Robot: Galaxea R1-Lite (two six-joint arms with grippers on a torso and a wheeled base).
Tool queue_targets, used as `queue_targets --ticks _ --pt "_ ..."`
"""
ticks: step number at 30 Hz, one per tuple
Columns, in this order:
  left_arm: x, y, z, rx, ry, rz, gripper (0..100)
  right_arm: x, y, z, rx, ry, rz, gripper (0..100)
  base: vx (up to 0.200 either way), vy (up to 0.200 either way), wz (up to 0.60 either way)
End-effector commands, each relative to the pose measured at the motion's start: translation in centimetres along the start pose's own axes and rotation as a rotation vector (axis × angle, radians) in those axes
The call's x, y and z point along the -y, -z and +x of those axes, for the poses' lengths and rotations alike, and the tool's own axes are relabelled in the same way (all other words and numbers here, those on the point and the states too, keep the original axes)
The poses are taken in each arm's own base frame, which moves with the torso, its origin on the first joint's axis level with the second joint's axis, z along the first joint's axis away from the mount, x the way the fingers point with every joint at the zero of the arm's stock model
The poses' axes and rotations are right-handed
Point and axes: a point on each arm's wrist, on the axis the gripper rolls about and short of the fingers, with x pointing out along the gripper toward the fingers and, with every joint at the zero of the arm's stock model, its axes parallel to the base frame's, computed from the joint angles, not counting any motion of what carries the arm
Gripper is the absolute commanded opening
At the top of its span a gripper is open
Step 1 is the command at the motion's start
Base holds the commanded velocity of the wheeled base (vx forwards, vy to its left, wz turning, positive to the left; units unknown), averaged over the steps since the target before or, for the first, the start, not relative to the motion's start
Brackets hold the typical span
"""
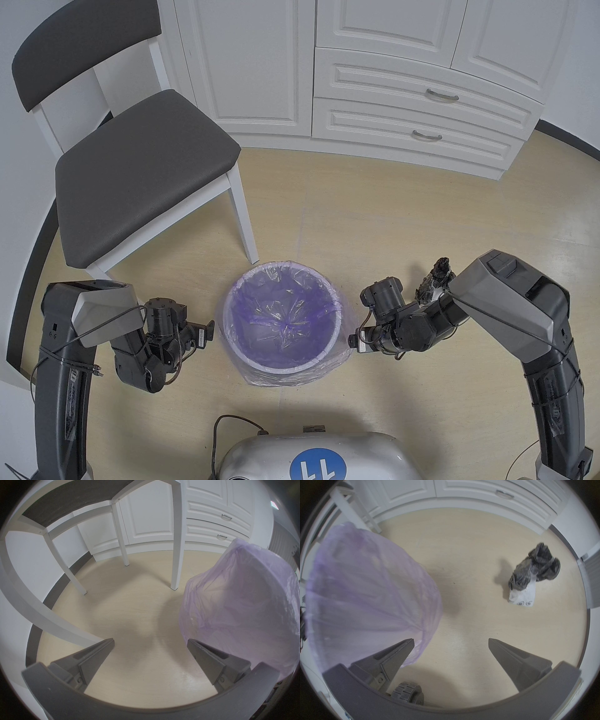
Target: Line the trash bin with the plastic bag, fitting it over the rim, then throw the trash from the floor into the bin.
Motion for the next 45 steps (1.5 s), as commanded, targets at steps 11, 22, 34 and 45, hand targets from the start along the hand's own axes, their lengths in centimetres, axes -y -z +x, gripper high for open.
queue_targets --ticks 11,22,34,45 --pt "2.8 -1.6 5.8 -0.067 0.042 -0.016 100 1.5 -1.1 -6.1 0.168 -0.049 -0.133 100 0.000 0.000 0.00" --pt "3.5 -2.2 6.4 -0.142 0.069 -0.006 100 2.5 -1.1 -5.6 0.176 -0.064 -0.140 100 0.000 0.000 0.00" --pt "0.7 -3.3 -1.0 -0.166 0.062 -0.010 100 2.6 -1.7 -6.3 0.200 -0.066 -0.132 100 0.000 0.000 0.00" --pt "-2.2 -5.0 -0.8 -0.115 0.006 -0.014 100 2.7 -0.6 -4.5 0.159 -0.051 -0.142 100 0.000 0.000 0.00"
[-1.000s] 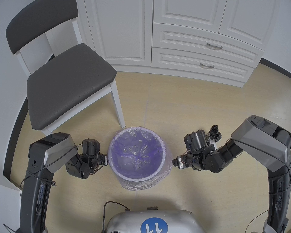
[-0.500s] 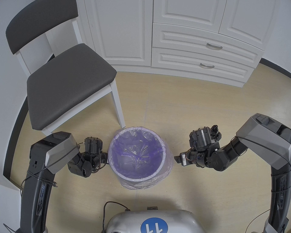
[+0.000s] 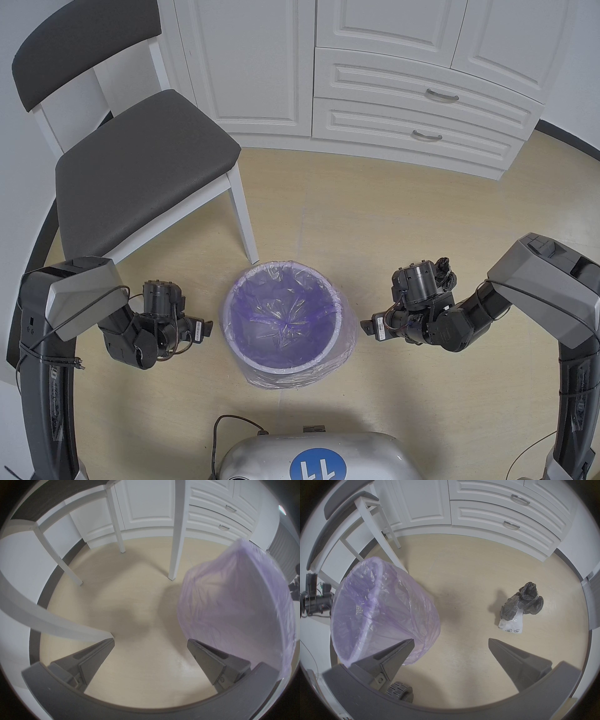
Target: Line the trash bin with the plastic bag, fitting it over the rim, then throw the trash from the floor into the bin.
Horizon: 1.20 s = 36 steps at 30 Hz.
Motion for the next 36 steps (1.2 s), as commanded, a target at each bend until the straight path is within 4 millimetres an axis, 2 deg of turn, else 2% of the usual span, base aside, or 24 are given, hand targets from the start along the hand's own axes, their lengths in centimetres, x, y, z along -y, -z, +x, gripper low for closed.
queue_targets --ticks 1,5,6,9,10,17,22,29,33,36 --pt "-1.8 -2.5 0.1 0.075 -0.038 -0.004 100 -0.2 1.1 1.2 -0.022 0.004 -0.015 100 0.000 0.000 0.00" --pt "-1.8 -2.5 1.5 0.088 -0.043 -0.009 100 -0.2 1.3 1.4 0.002 0.000 -0.028 100 0.000 0.000 0.00" --pt "-1.5 -2.8 2.7 0.110 -0.047 -0.011 100 -0.2 1.2 1.4 0.017 -0.001 -0.029 100 0.000 0.000 0.00" --pt "-1.1 -2.6 3.6 0.114 -0.044 -0.008 100 -0.2 1.2 1.4 0.018 0.001 -0.028 100 0.000 0.000 0.00" --pt "-0.4 -2.3 4.4 0.106 -0.031 -0.002 100 -0.1 1.1 1.4 0.020 0.002 -0.027 100 0.000 0.000 0.00" --pt "2.6 -0.6 5.3 0.054 0.025 0.033 100 0.0 0.1 0.4 0.050 0.006 -0.017 100 0.000 0.000 0.00" --pt "3.5 0.1 6.1 0.038 0.040 0.042 100 0.2 -0.6 -0.8 0.069 0.004 -0.014 100 0.000 0.000 0.00" --pt "2.9 -0.2 6.0 0.048 0.019 0.027 100 0.5 -0.5 -0.7 0.066 0.011 -0.012 100 0.000 0.000 0.00" --pt "2.1 -1.1 5.6 0.079 -0.014 -0.045 100 0.7 -0.7 -0.9 0.072 0.013 -0.009 100 0.000 0.000 0.00" --pt "1.0 -2.0 4.1 0.088 -0.028 -0.093 100 0.4 -0.5 -1.4 0.074 0.001 -0.015 100 0.000 0.000 0.00"
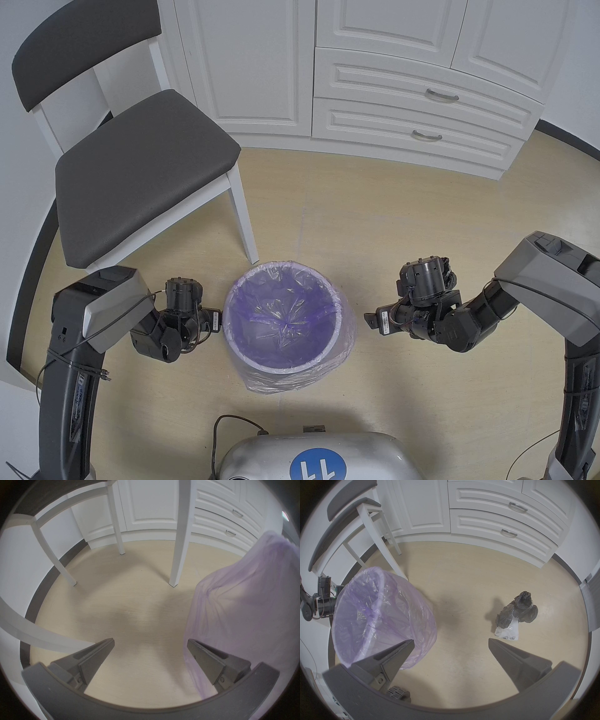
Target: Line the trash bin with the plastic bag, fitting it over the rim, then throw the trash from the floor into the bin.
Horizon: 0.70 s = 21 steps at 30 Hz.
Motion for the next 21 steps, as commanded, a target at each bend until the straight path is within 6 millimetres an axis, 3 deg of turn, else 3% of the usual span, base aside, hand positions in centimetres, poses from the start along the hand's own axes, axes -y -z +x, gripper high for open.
queue_targets --ticks 1,2,4,8,19,21 --pt "-1.5 -1.5 -1.9 0.015 -0.026 -0.036 100 -0.5 0.3 -0.4 0.005 -0.019 -0.007 100 0.000 0.000 0.00" --pt "-1.6 -1.6 -2.0 0.016 -0.028 -0.037 100 -0.6 0.3 -0.4 0.004 -0.020 -0.008 100 0.000 0.000 0.00" --pt "-2.4 -1.8 -3.4 0.023 -0.038 -0.048 100 -2.0 2.2 1.8 -0.009 -0.048 -0.013 100 0.000 0.000 0.00" --pt "-2.9 -1.1 -5.2 0.049 -0.044 -0.052 100 -2.8 4.3 5.9 -0.011 -0.133 0.006 100 0.000 0.000 0.00" --pt "-2.9 -0.8 -7.7 0.117 -0.042 -0.052 100 -4.0 3.5 10.2 -0.164 -0.201 0.047 100 0.000 0.000 0.00" --pt "-2.9 -0.8 -7.7 0.117 -0.042 -0.052 100 -4.0 3.5 10.2 -0.164 -0.201 0.047 100 0.000 0.000 0.00"
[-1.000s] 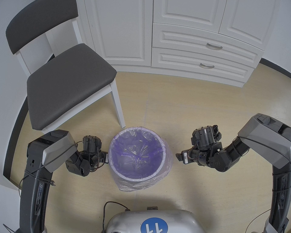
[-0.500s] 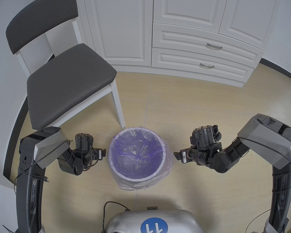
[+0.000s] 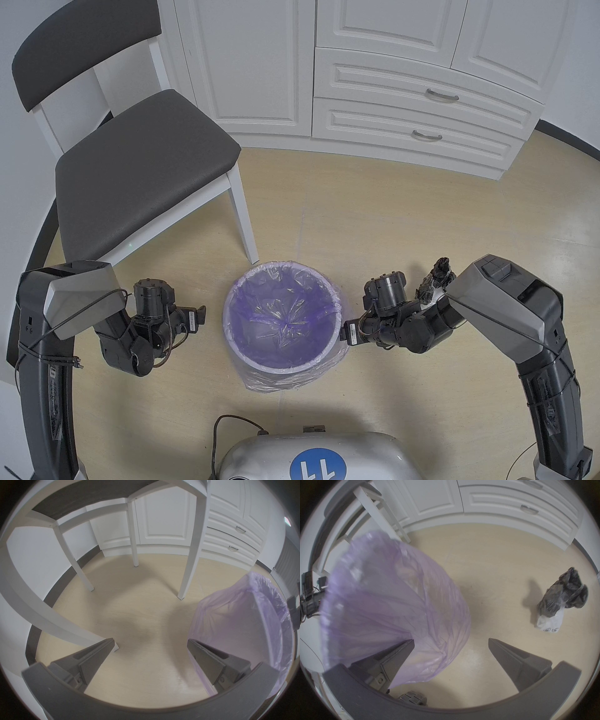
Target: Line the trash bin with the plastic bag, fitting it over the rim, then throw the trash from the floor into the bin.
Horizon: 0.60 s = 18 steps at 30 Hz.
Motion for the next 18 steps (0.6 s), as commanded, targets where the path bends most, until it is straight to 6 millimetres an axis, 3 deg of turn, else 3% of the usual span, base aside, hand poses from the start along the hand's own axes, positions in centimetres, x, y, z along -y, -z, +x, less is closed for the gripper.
queue_targets --ticks 1,12,14,18 --pt "-0.2 -1.0 -1.7 0.051 0.001 0.000 100 -0.3 1.2 3.4 -0.088 -0.008 0.013 100 0.000 0.000 0.00" --pt "0.1 -0.8 -2.8 0.052 0.011 0.002 100 0.0 1.3 3.3 -0.084 0.052 0.039 100 0.000 0.000 0.00" --pt "0.3 -0.9 -3.7 0.075 0.022 0.002 100 0.4 0.6 2.0 -0.057 0.136 0.022 100 0.000 0.000 0.00" --pt "0.7 -0.8 -5.5 0.090 0.039 0.005 100 0.9 -1.7 -1.5 0.043 0.142 -0.014 100 0.000 0.000 0.00"
